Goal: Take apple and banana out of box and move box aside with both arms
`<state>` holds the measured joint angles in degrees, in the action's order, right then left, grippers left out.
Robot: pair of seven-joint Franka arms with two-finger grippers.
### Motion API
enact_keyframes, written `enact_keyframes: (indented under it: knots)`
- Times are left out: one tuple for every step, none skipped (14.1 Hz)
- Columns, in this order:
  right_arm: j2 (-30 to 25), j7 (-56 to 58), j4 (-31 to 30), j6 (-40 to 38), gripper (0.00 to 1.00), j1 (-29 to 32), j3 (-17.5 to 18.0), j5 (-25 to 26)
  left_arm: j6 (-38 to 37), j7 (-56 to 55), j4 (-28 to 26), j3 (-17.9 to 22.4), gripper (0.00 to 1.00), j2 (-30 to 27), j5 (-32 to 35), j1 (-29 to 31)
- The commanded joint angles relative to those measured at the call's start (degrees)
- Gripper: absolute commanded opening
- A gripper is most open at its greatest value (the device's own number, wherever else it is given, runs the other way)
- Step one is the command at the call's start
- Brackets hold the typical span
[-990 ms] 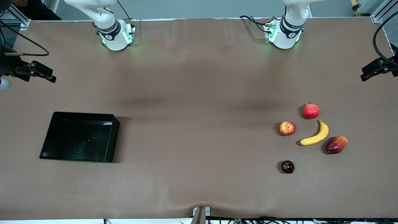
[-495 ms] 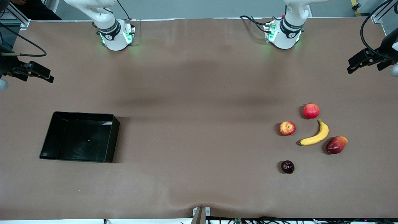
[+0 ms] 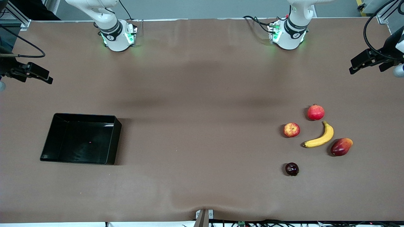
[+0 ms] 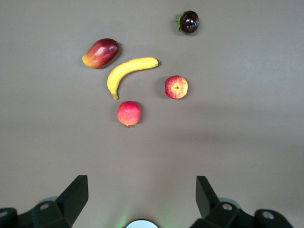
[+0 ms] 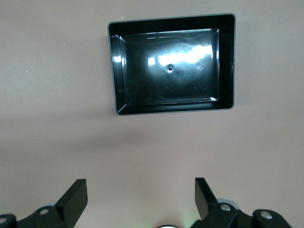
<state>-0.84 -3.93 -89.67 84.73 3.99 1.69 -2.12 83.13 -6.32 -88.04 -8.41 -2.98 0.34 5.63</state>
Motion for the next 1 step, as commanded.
enact_keyframes:
  knots:
    - [0.2,-0.4,0.9,-0.4,1.00,0.8,0.7,0.2,0.5,0.4,-0.6,0.5,1.00,-0.7,-0.8,-0.7]
